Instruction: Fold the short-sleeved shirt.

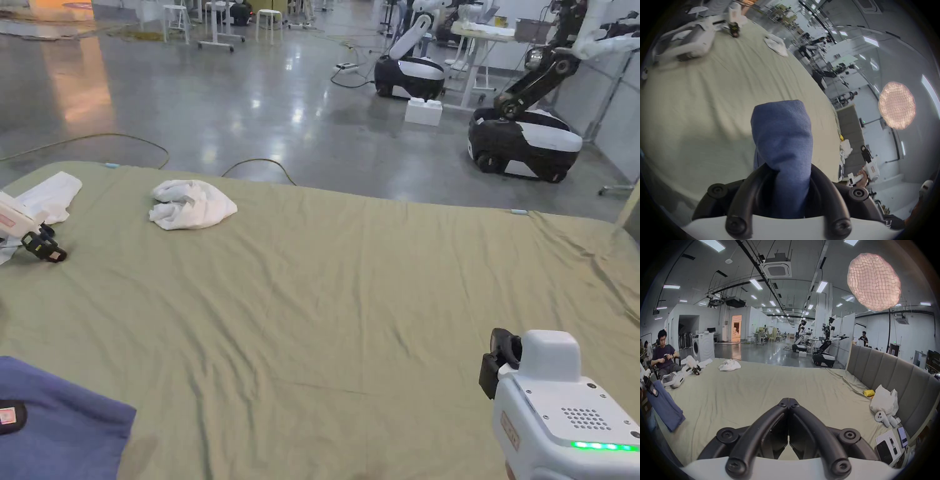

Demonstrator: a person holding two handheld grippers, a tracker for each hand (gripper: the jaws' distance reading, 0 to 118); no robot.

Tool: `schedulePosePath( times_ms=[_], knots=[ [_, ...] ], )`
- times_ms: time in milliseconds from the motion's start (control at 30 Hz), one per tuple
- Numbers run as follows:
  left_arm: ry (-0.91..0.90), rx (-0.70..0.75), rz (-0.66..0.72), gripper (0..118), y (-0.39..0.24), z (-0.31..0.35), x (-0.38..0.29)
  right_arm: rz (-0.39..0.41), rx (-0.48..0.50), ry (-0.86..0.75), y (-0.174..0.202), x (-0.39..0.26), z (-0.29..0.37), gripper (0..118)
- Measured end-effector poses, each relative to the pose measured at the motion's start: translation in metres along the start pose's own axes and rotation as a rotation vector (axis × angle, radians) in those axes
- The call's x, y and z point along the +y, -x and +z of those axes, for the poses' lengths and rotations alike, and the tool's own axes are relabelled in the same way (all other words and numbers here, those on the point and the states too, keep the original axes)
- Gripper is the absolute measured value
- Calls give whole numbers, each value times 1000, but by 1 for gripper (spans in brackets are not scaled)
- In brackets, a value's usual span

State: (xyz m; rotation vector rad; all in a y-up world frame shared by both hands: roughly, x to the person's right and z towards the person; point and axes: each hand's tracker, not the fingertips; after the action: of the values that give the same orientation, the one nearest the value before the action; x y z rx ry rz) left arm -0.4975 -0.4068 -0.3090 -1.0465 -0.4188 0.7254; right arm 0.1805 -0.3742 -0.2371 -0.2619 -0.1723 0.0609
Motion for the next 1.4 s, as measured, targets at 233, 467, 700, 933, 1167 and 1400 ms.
schedulePosePath(
  times_ms=[233,467,700,933,1167,1400],
  knots=[
    [-28,173,7,21,12,32,22,8,-8,-15,-4,4,6,0],
    [-43,343,11,22,10,38,23,0,-5,21,-4,-8,5,0],
    [-179,484,-2,71,-13,59,18,-11,12,37,-5,-15,3,0],
    [-318,601,-140,71,-19,85,32,-28,25,38,-7,-16,2,0],
    [-332,416,-316,71,-63,22,-7,-56,30,40,-8,-20,1,0],
    [-491,363,-498,71,-127,-90,-83,-80,22,46,-6,-25,0,0]
  ],
)
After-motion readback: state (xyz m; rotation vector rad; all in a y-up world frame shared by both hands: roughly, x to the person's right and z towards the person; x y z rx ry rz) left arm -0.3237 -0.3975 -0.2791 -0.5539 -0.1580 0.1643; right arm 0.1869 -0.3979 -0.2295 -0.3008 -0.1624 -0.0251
